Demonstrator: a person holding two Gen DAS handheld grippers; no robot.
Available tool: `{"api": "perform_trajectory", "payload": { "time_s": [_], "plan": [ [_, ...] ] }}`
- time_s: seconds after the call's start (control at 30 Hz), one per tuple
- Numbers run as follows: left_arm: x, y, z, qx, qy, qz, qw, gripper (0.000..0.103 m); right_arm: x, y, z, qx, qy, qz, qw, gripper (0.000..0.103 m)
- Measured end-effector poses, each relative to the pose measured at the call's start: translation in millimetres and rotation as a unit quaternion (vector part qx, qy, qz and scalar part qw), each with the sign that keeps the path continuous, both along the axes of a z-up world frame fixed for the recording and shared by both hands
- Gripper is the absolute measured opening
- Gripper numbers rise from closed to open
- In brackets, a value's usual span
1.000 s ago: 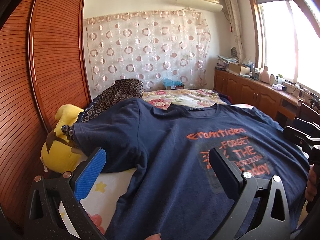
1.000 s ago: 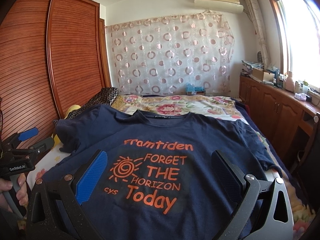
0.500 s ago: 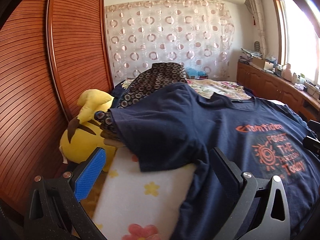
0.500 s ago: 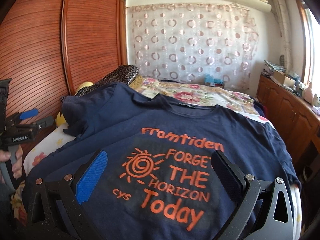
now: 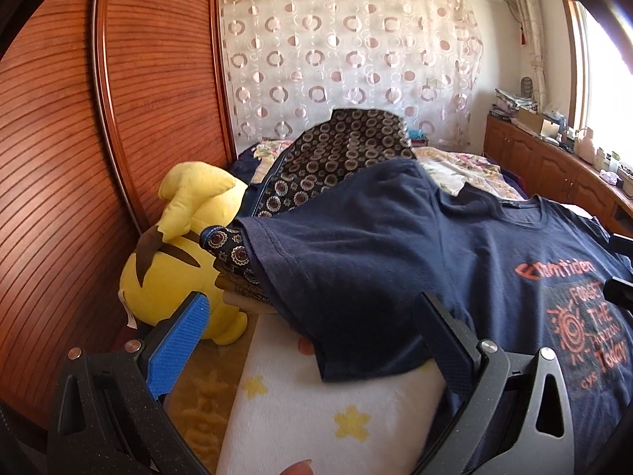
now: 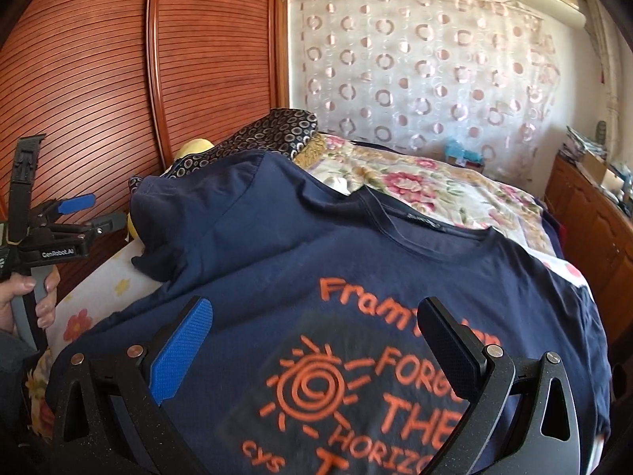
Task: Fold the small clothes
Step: 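Move the left tool to the sleeve side nearest it and grasp the edge, then fold the grasped side over toward the shirt's print with the left tool, release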
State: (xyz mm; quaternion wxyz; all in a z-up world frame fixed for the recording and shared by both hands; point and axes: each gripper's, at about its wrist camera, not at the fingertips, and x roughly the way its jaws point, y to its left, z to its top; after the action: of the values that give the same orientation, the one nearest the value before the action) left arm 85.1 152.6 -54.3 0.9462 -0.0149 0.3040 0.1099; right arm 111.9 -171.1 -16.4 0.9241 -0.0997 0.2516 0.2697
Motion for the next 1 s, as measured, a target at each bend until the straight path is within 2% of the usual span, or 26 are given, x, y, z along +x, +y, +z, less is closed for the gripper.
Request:
{"api": "perform_trajectory", "payload": {
  "time_s": [0.1,0.17,0.27,0.33,0.43,0.53,0.7,0.77,0.83,0.87,0.93,1.0],
  "plan": [
    [5.7,10.7,-7.1,-0.033,0.005,-0.014,0.9994,0.103,12.9,3.2,-1.1,-0.006,0.0,0.007,1.0,0.103],
    [7.7,19.1,-10.9,-0.06,0.006,-0.026,0.9978,0.097,27.7,9.4,-2.8,-0.011,0.002,0.011,1.0,0.103],
    [9.5,30.7,-15.0,-0.093,0.007,-0.033,0.9951,0.085,36.5,15.2,-6.0,-0.006,0.008,0.016,1.0,0.103],
    [10.0,36.5,-19.4,-0.114,0.008,-0.036,0.9927,0.07,40.3,16.6,-7.1,-0.005,0.012,0.019,1.0,0.103],
    [13.1,42.4,-26.7,-0.137,0.017,-0.04,0.9896,0.057,49.1,21.1,-8.9,-0.005,0.019,0.024,1.0,0.103],
    [18.3,43.3,-29.9,-0.14,0.02,-0.039,0.9892,0.055,55.0,26.0,-11.6,-0.006,0.028,0.029,0.999,0.103],
    [24.4,51.8,-34.9,-0.176,0.025,-0.042,0.9832,0.055,60.4,27.4,-12.9,-0.009,0.032,0.032,0.999,0.103],
    [23.2,50.8,-32.5,-0.178,0.019,-0.049,0.9825,0.05,60.9,26.3,-13.2,-0.005,0.032,0.032,0.999,0.103],
    [21.2,48.2,-29.0,-0.177,0.013,-0.06,0.9823,0.036,61.1,24.2,-13.2,-0.002,0.032,0.03,0.999,0.103],
    [20.3,46.2,-27.0,-0.173,0.011,-0.065,0.9827,0.033,61.6,22.9,-13.4,0.001,0.031,0.028,0.999,0.103],
    [17.9,43.2,-23.7,-0.163,0.008,-0.07,0.984,0.017,62.9,20.4,-14.1,0.005,0.032,0.025,0.999,0.103],
    [15.6,43.4,-20.0,-0.159,0.003,-0.073,0.9846,0.007,62.8,18.0,-15.4,0.009,0.032,0.022,0.999,0.103]
  ]
}}
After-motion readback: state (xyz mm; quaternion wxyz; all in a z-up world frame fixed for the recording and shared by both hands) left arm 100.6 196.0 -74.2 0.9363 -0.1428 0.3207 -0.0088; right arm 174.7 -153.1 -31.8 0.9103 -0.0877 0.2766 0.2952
